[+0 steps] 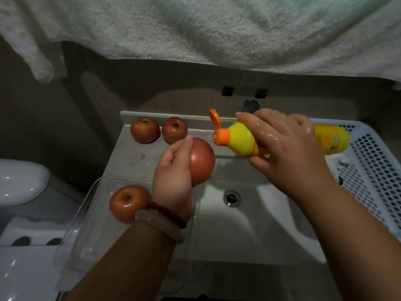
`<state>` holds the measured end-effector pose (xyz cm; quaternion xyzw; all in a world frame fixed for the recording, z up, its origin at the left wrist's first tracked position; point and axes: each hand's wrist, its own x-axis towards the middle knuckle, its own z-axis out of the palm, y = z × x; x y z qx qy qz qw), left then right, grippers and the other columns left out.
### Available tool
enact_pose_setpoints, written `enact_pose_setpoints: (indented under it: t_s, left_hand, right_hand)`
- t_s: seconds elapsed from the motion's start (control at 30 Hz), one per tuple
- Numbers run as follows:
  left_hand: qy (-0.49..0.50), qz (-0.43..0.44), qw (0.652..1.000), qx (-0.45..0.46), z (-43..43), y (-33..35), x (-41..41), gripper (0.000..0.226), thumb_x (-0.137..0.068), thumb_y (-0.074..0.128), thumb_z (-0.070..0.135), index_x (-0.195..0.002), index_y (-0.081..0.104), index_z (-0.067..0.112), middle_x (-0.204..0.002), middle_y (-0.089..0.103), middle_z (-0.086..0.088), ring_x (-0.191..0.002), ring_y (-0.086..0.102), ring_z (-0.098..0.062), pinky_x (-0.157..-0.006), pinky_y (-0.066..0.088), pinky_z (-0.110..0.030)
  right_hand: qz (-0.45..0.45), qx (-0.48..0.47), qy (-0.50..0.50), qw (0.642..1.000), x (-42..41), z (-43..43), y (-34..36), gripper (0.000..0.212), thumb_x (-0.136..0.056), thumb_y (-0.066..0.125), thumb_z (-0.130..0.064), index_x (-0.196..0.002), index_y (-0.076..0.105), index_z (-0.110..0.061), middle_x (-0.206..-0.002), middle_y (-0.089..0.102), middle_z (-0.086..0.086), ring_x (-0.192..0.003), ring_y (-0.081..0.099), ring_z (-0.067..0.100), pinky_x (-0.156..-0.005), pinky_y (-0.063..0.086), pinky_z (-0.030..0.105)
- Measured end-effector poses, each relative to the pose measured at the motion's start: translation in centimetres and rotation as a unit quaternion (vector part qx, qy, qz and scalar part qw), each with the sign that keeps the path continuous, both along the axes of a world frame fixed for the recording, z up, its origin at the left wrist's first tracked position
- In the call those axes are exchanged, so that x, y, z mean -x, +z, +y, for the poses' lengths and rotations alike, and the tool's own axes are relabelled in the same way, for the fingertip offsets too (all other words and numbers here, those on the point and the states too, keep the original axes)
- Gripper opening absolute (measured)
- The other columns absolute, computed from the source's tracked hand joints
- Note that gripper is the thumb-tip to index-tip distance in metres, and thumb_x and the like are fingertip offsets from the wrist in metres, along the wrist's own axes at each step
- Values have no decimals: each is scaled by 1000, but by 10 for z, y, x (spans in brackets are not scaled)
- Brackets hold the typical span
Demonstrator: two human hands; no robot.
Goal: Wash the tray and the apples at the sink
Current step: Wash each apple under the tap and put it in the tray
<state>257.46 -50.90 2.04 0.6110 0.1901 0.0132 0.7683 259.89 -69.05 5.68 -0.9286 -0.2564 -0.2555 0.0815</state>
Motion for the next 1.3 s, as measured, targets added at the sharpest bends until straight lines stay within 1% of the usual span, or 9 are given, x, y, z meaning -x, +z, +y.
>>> enact_pose_setpoints:
  t_s: [0.07, 0.13, 0.23, 0.4, 0.53, 0.63, 0.83, 1.17, 1.3]
  left_hand:
    - [40, 28, 999, 2, 2, 1, 0, 27, -88, 56, 53, -103, 63, 31, -103, 63, -3, -81, 63, -21, -63, 50, -26]
    - [48, 42, 998, 3, 5, 4, -1, 25, -85, 58, 56, -104, 63, 39, -110, 64, 5, -92, 64, -15, -70, 54, -32]
    - [44, 46, 998, -8, 6, 6, -4, 32, -85, 58, 57, -110, 63, 39, -113, 65, 3, -94, 65, -17, -75, 56, -36]
    - [45, 48, 998, -24, 7, 4, -5, 31, -87, 57, 55, -113, 61, 38, -112, 63, 6, -92, 63, -14, -70, 53, -32]
    - [47, 62, 997, -21, 11, 1, -5, 35, -84, 60, 55, -113, 60, 37, -113, 63, 3, -95, 63, -18, -83, 55, -41]
    - [48, 62, 997, -16, 11, 1, -3, 33, -85, 60, 54, -113, 60, 35, -111, 63, 3, -95, 63, -17, -86, 54, -43]
    - [43, 70, 997, -8, 8, 3, -2, 39, -85, 60, 55, -118, 59, 35, -114, 62, 2, -95, 63, -19, -80, 55, -39]
    - [39, 64, 997, -4, 5, 1, -1, 36, -85, 59, 56, -115, 60, 37, -114, 62, 3, -95, 62, -19, -81, 56, -41]
    - [47, 65, 997, -3, 2, 0, -2, 34, -85, 59, 54, -113, 61, 35, -112, 62, 3, -94, 63, -18, -75, 55, -37]
  right_hand:
    - [-39, 27, -13, 999, -2, 2, 0, 70, -67, 81, -17, -131, 54, -25, -117, 61, 4, -105, 57, 28, -97, 28, 47]
    - [-61, 41, -16, 997, -5, 5, 1, 66, -67, 80, -15, -128, 56, -27, -114, 62, 2, -104, 59, 28, -103, 21, 49]
    - [-62, 46, -5, 997, -7, 12, 2, 62, -68, 77, -11, -125, 59, -27, -111, 62, 3, -103, 59, 29, -105, 17, 56]
    - [-49, 63, 0, 997, -8, 19, 0, 57, -71, 74, -9, -124, 61, -25, -113, 63, 5, -105, 60, 31, -106, 14, 61]
    - [-41, 85, 2, 996, -8, 22, 0, 53, -73, 71, -10, -123, 62, -26, -113, 64, 4, -105, 60, 30, -107, 13, 59]
    - [-41, 93, 6, 995, -9, 22, 1, 54, -71, 75, -10, -121, 64, -26, -111, 66, 4, -103, 61, 30, -106, 13, 58]
    - [-37, 91, 1, 995, -8, 21, 3, 57, -70, 77, -9, -122, 64, -26, -110, 65, 3, -104, 61, 30, -106, 14, 59]
    - [-36, 89, 5, 995, -7, 17, 3, 54, -71, 76, -9, -121, 64, -26, -109, 65, 3, -103, 61, 30, -104, 17, 63]
    - [-38, 93, 10, 995, -8, 16, 2, 55, -71, 78, -9, -122, 64, -25, -111, 66, 4, -105, 60, 30, -103, 19, 65]
